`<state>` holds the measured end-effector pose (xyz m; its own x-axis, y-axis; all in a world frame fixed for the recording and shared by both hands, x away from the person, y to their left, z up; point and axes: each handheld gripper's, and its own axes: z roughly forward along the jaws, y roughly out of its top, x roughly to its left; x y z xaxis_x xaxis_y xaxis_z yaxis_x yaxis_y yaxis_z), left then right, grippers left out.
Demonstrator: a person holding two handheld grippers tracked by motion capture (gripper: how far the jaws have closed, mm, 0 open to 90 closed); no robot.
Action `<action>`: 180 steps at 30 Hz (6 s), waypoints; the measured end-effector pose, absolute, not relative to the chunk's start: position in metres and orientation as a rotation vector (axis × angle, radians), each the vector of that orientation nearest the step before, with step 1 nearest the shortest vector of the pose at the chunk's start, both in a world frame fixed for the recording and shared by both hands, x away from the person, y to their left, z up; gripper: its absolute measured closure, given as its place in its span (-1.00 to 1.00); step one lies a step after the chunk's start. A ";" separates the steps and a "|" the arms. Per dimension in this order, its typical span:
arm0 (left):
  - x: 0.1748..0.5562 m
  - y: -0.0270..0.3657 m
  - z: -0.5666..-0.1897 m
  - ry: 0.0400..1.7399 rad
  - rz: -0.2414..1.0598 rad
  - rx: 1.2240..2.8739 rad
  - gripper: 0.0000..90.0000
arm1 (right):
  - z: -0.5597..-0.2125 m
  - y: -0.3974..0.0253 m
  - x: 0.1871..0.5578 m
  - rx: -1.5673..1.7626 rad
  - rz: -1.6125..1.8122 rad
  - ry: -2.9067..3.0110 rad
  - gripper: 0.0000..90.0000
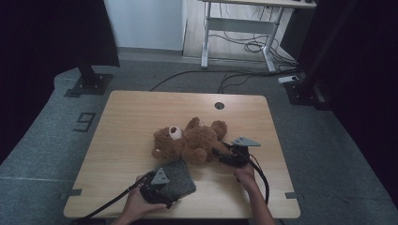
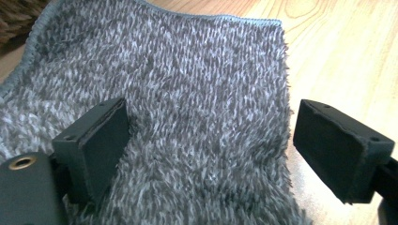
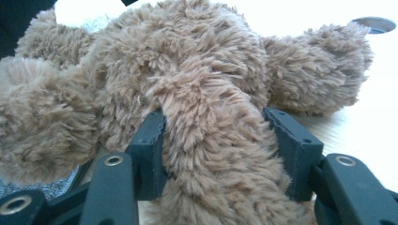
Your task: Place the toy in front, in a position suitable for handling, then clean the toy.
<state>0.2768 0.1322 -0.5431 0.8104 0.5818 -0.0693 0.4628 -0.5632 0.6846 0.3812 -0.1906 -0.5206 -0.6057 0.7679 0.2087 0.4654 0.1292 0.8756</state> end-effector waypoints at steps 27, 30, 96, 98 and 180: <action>0.280 0.148 -0.545 0.781 0.389 2.243 0.46 | -0.520 -0.190 0.380 1.205 1.458 2.119 -0.03; 0.280 0.149 -0.545 0.777 0.401 2.239 0.61 | -0.520 -0.191 0.380 1.207 1.460 2.119 -0.03; 0.342 0.118 -0.442 0.700 0.247 1.841 0.69 | -0.532 -0.207 0.363 1.179 1.492 2.155 0.27; 0.348 0.107 -0.444 0.693 0.262 1.864 0.69 | -0.532 -0.207 0.364 1.181 1.494 2.152 0.26; 0.350 0.177 -0.498 0.903 0.307 1.880 0.66 | -0.505 -0.158 0.419 1.245 1.424 2.277 -0.49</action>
<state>0.3496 0.1774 -0.4982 0.6904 0.7027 -0.1719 0.4527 -0.2344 0.8603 0.4195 -0.1581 -0.5048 -0.6328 0.7284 0.2627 0.5550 0.1901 0.8098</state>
